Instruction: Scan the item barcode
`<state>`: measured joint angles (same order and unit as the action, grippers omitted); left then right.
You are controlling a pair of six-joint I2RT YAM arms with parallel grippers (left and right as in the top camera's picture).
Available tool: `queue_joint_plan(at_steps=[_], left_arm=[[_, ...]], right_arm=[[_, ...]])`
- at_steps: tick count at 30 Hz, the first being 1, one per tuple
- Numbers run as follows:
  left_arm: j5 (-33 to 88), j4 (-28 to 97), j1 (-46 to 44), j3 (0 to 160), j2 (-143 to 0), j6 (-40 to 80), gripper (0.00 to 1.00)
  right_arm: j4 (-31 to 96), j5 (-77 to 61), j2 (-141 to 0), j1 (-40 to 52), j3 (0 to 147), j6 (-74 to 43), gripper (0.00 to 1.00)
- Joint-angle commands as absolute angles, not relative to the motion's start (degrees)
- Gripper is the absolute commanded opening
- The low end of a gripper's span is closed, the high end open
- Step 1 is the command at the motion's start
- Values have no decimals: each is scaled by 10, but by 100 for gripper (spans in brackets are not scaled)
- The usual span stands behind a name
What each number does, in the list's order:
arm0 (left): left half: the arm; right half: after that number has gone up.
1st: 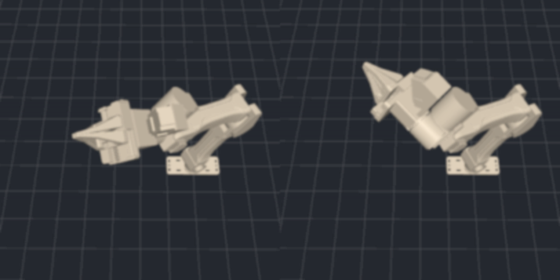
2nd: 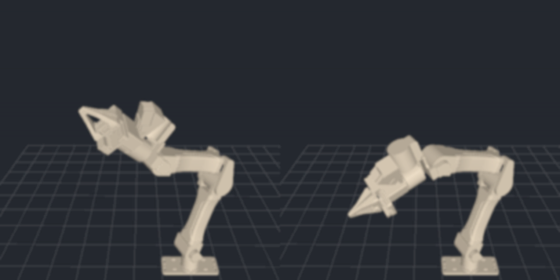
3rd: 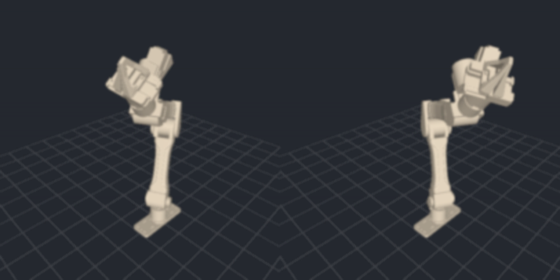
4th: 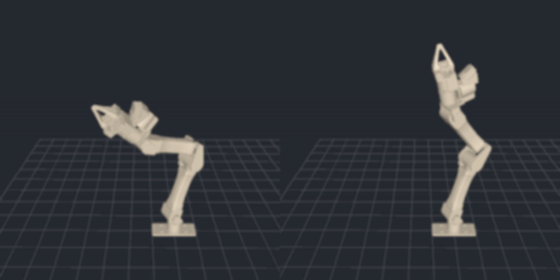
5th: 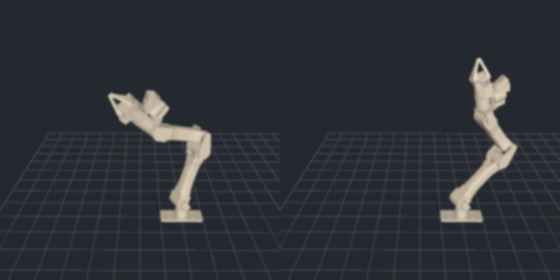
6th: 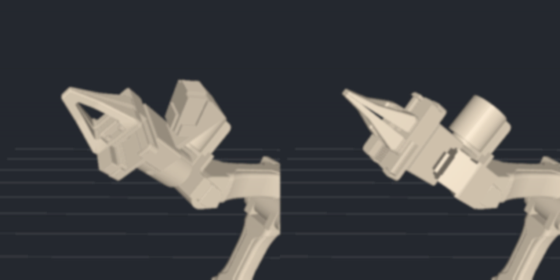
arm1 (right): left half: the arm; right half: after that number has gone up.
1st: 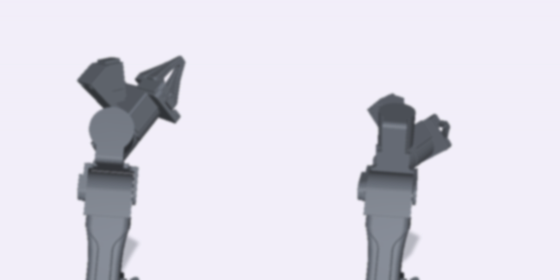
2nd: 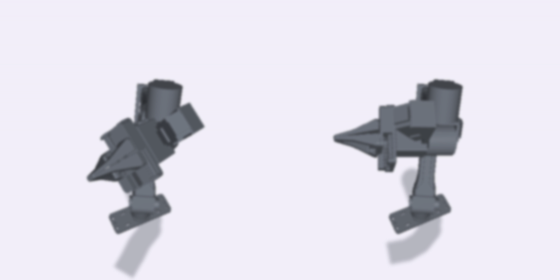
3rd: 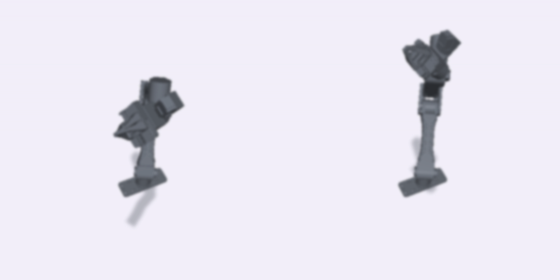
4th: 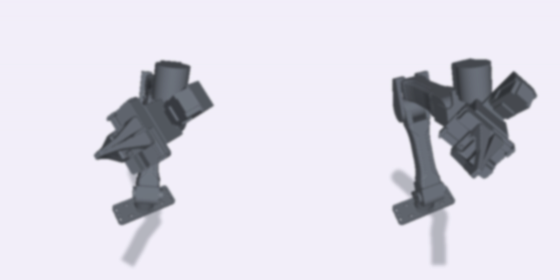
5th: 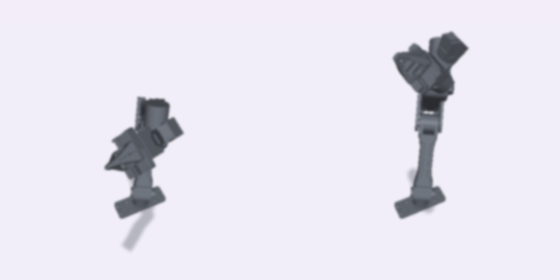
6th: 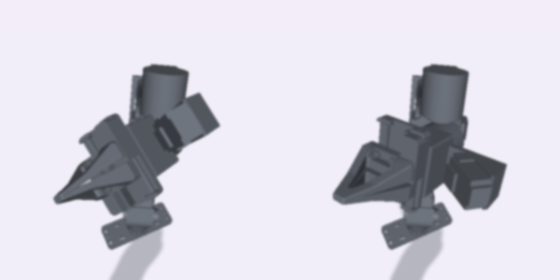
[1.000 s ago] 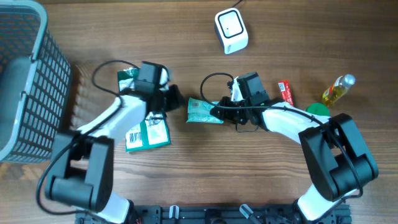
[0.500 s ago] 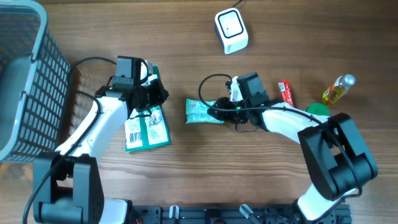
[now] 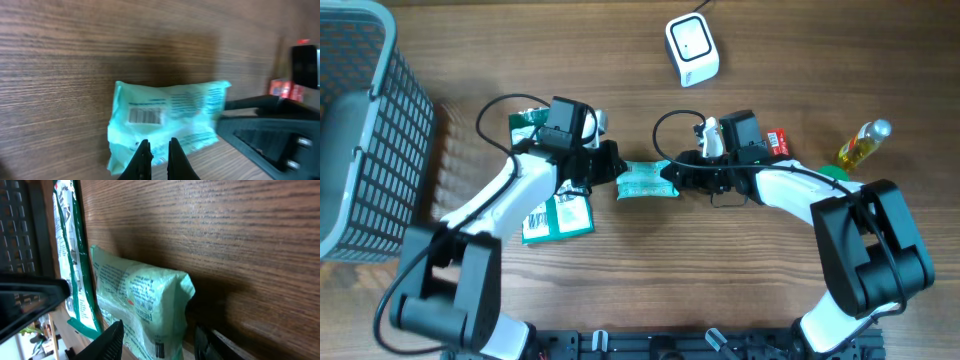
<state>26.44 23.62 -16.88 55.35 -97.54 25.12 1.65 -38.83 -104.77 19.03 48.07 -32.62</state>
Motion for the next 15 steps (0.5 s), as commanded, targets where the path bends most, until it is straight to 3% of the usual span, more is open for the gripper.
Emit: queue_joint_plan(at_steps=[1,15], left_arm=[[259,230,-170,548,-1014,244,6],[192,225,-188,542,-1022,244,8]], right_arm=[[14,-400,-1037,192,479,-310,45],[-17,-373,-1050,203,462,-317,42]])
